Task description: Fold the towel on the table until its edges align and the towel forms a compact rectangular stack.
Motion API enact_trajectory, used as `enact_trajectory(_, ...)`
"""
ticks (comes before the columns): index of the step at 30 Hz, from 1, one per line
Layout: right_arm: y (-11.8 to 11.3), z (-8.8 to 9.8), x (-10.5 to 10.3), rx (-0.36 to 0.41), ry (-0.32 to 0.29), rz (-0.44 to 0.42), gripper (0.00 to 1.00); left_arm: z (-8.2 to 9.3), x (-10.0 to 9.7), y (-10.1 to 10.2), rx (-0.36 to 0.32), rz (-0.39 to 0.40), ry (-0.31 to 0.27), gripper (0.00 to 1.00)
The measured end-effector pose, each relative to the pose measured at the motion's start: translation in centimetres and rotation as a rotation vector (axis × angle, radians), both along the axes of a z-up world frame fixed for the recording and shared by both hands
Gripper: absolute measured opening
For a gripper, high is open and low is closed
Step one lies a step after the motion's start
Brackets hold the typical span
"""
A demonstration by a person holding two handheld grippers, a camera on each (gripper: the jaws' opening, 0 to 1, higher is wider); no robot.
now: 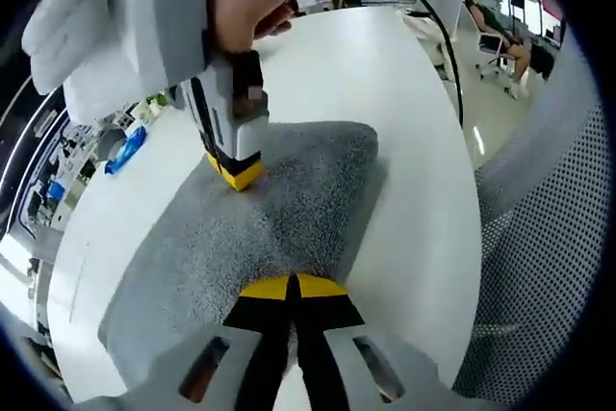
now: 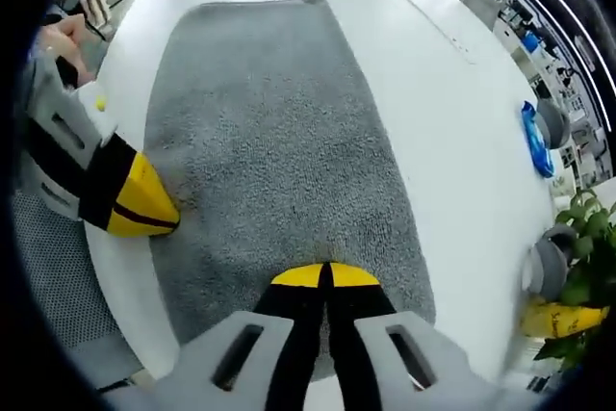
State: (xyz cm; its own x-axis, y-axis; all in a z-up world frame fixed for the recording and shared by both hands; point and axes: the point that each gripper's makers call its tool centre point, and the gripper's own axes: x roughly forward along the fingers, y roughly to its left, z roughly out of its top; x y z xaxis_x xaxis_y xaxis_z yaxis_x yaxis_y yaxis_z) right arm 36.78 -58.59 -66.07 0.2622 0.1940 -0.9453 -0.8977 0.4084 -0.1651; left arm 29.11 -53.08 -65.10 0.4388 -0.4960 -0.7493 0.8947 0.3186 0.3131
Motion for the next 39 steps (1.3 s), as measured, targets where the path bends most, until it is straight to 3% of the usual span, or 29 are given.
enact_trajectory(6, -0.4, 0.0, -1.2, 0.063, 0.058, -0.041, 0.00, -0.1, -0.2, 0.7, 0.018, 0.010, 0.023, 0.00)
enact_trajectory(14, -0.4, -0.1, -2.3, 0.066, 0.088, -0.041, 0.00, -0.1, -0.4, 1.5, 0.056, 0.008, 0.036, 0.00)
enact_trajectory(17, -0.4, -0.1, -2.8, 0.077, 0.102, -0.046, 0.00, -0.1, -0.5, 1.9, 0.144, -0.047, -0.013, 0.00)
enact_trajectory(23, -0.3, -0.1, -3.8, 0.044, 0.094, 0.001, 0.00, -0.2, -0.5, 2.2, 0.202, -0.063, -0.046, 0.00)
enact_trajectory(32, -0.3, -0.1, -4.4, 0.066, 0.067, -0.021, 0.00, -0.2, -0.2, 2.8, 0.184, -0.027, -0.031, 0.00)
enact_trajectory(35, -0.3, -0.1, -4.6, 0.074, 0.011, -0.005, 0.00, -0.2, -0.1, 3.0, 0.099, 0.090, 0.057, 0.00)
enact_trajectory(39, -0.2, 0.0, -5.1, 0.108, 0.004, -0.033, 0.00, -0.2, 0.1, 3.7, 0.021, 0.208, 0.170, 0.00)
